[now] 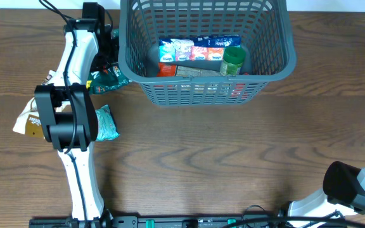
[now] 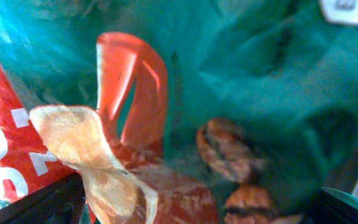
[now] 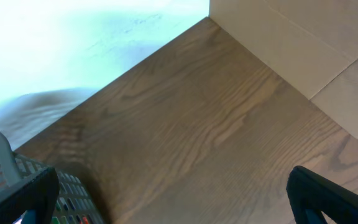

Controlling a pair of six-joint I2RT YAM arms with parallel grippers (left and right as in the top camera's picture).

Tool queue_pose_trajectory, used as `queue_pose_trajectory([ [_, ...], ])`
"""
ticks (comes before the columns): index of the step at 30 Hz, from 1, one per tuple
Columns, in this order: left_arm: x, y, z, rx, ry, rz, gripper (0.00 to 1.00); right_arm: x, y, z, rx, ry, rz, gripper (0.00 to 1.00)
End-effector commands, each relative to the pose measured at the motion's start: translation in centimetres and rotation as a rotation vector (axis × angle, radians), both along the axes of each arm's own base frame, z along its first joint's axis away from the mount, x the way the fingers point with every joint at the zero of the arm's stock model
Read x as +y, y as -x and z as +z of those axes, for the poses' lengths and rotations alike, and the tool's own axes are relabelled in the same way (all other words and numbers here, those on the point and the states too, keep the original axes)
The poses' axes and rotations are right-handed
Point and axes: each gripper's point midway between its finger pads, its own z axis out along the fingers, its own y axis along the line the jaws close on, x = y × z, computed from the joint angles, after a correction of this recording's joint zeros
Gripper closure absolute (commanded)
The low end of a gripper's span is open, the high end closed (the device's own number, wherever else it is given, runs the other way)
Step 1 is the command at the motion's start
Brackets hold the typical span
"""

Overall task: Pack container
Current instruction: 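Lower the left gripper and grasp the Nescafé pouch, then lift the pouch with the left gripper and lower it into the basket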

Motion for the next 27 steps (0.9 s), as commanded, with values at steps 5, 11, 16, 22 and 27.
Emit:
queue_pose_trajectory([
  [5,0.5,3.6,-7.5,0.205,-0.011,-0.012,0.94,0.0,0.4,0.5,-0.017,-0.002,-0.011,0.01],
  [11,0.5,4.0,-7.5,0.213,-0.014,-0.082,0.94,0.0,0.4,0.5,-0.017,-0.002,-0.011,0.01],
  [16,1.5,4.2,-5.9,0.212,-0.012,-0.058,0.94,0.0,0.4,0.5,-0.017,-0.002,-0.011,0.01],
  [22,4.2,2.8,0.1,0.081,-0.018,0.001,0.94,0.0,0.4,0.5,-0.018,-0.002,-0.01,0.01],
  [27,7.2,1.8,8.5,-0.118,-0.036,0.071,0.94,0.0,0.4,0.5,-0.017,-0.002,-0.011,0.01],
])
